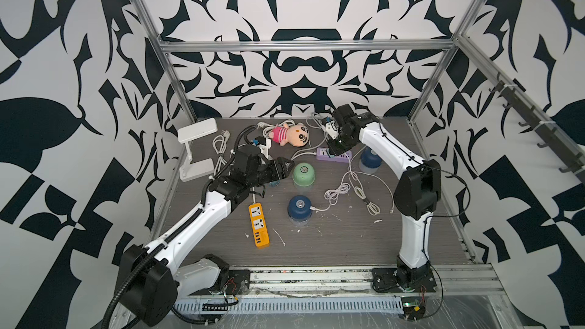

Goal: Charge the cordless meat grinders
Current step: Insert the plug into the socket.

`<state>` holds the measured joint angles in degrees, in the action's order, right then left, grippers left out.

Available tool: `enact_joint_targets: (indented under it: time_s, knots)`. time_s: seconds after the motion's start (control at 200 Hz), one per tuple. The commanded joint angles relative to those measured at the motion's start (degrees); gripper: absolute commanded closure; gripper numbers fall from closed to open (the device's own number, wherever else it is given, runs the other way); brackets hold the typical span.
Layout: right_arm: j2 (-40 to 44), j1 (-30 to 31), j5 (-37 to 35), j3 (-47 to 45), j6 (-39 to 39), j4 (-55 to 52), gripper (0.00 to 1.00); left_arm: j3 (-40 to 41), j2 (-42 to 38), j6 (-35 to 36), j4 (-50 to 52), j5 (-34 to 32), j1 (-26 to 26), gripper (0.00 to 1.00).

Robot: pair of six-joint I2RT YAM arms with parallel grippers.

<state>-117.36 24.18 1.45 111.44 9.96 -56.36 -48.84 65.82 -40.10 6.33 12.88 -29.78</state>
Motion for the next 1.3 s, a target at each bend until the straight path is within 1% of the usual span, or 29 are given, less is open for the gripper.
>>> enact_joint_targets:
  time_s: [0.0,0.075,0.16,0.29,0.425,0.61,0.79,0.975,1.085,1.295]
  knots:
    - [-1.6,1.5,-8.7,6.8,11.2,-4.6,1.00,4.8,-3.5,1.3,-6.3,-1.0,0.0,0.30]
    - [-5.4,1.5,-10.0,12.1,13.9,-7.6,1.00,8.1,-5.7,1.5,-10.5,-1.4,0.0,0.29]
    - [-9.5,1.6,-10.9,18.0,17.1,-10.5,1.00,9.9,-6.8,2.2,-12.7,-1.4,0.0,0.30]
    - [-14.2,1.6,-11.6,24.2,21.4,-11.5,1.00,12.5,-7.4,4.3,-16.8,-0.7,-0.1,0.28]
    - [-15.2,1.6,-11.8,24.1,25.7,-9.0,1.00,14.5,-9.0,6.1,-19.4,-0.6,-0.1,0.25]
    - [-18.5,1.6,-11.2,27.2,29.7,-8.9,1.00,14.5,-9.7,8.0,-18.2,-1.0,-0.1,0.23]
    - [-20.0,1.6,-10.8,27.4,33.3,-7.6,1.00,14.3,-8.0,7.1,-19.6,0.1,-0.1,0.24]
    - [-19.1,1.6,-10.4,24.4,38.4,-3.4,1.00,14.2,-6.2,6.4,-21.3,0.9,-0.2,0.24]
    - [-18.9,1.6,-10.7,24.5,41.0,-2.5,1.00,14.2,-5.4,6.2,-21.8,1.0,-0.2,0.24]
    - [-19.2,1.2,-9.9,24.4,42.5,-3.4,1.00,13.9,-3.9,5.4,-22.5,1.5,-0.2,0.24]
